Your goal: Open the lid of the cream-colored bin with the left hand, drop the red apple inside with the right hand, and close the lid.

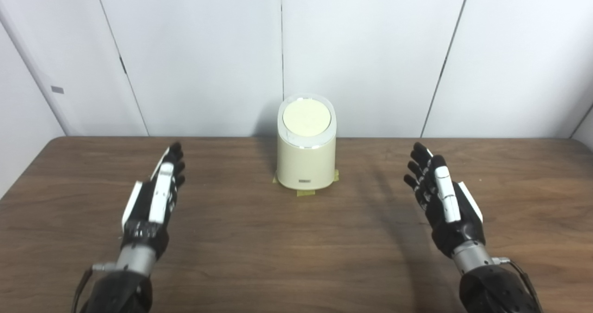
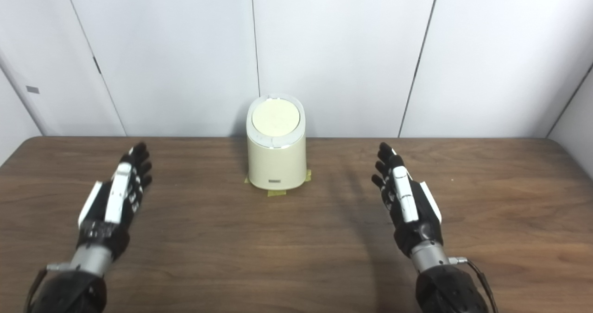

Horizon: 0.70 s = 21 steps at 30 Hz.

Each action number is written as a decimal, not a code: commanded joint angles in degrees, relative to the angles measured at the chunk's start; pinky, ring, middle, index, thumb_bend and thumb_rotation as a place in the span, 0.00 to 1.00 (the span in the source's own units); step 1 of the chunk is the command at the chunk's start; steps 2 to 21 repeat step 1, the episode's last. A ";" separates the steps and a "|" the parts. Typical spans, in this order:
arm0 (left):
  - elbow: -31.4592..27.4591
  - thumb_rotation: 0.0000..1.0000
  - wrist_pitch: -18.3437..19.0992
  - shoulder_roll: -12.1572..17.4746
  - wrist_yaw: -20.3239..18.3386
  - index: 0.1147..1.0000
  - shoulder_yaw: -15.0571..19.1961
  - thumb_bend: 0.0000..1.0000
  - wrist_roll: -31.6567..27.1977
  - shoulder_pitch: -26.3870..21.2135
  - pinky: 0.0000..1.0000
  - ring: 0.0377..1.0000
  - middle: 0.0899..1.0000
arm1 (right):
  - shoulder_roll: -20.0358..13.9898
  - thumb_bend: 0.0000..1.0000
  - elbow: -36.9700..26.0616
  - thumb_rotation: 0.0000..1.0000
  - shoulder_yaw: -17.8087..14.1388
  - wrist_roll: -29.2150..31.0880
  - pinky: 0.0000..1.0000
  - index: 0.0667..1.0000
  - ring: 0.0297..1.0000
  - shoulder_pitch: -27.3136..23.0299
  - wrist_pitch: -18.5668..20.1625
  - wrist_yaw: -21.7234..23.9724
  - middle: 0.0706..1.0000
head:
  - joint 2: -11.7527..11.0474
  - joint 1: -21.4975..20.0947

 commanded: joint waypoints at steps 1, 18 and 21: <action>-1.74 1.00 -4.47 0.22 0.94 1.00 -0.44 0.40 -1.80 -0.36 1.00 1.00 1.00 | -0.48 0.53 -0.87 0.94 -0.30 0.74 1.00 0.97 1.00 -1.20 -2.22 0.24 1.00 | 0.08 0.15; -1.74 1.00 -4.47 0.22 0.94 1.00 -0.44 0.40 -1.80 -0.36 1.00 1.00 1.00 | -0.48 0.53 -0.87 0.94 -0.30 0.74 1.00 0.97 1.00 -1.20 -2.22 0.24 1.00 | 0.08 0.15; -1.74 1.00 -4.47 0.22 0.94 1.00 -0.44 0.40 -1.80 -0.36 1.00 1.00 1.00 | -0.48 0.53 -0.87 0.94 -0.30 0.74 1.00 0.97 1.00 -1.20 -2.22 0.24 1.00 | 0.08 0.15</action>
